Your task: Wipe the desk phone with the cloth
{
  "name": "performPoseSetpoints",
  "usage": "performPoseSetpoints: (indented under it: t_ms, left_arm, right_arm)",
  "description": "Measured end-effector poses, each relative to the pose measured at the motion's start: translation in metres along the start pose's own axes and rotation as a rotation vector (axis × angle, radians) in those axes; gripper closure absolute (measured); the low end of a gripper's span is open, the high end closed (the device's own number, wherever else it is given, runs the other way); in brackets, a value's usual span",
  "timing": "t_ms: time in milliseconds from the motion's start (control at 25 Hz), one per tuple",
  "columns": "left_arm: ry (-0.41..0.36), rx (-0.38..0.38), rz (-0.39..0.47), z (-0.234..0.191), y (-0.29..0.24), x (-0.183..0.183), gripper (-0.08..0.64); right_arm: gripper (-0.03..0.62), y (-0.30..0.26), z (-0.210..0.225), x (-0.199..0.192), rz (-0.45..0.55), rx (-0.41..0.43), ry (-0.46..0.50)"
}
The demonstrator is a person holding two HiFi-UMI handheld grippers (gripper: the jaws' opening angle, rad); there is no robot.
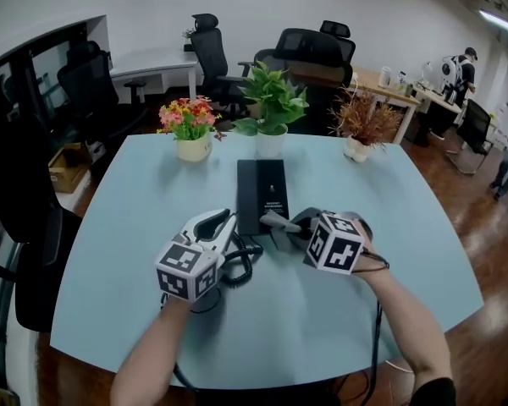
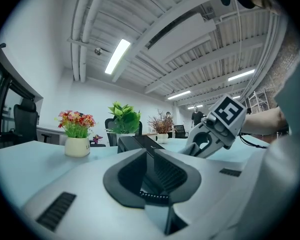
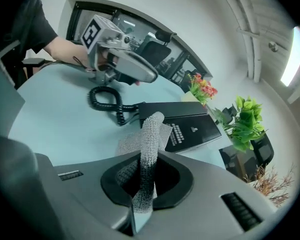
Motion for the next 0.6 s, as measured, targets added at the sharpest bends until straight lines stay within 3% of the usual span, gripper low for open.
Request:
performPoseSetpoints:
  t_ms: [80,280,480,600]
  left_arm:
    - [-0.017,-0.002,-0.002,0.005,0.0,0.0,0.505]
    - [-0.106,-0.03,0.007,0.03,0.003,0.01,0.505]
    - [-0.022,-0.118,0.061,0.065,0.03,0.038,0.505]
    - [-0.009,-0.151,0.08,0.096,0.056,0.055,0.505]
  right_arm:
    - [0.601,0.011,-0.016,0.0,0.023,0.031,-0.016]
    - [0.601,0.046,-0.028,0.015,0.176,0.005,-0.138]
    - [0.601,0.103,-0.045,0.029,0.303,-0.055,-0.26]
    - [0.601,0.143,-0.05,0.03,0.416,-0.091,-0.384]
Point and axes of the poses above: the fingertips, and each gripper's own axes: y backward along the fingers, z to its right, x out of its top, the point moved 3 cm from there along y, backward along the fingers, and after that the axes turned 6 degrees about -x, right-handed, at the moved point
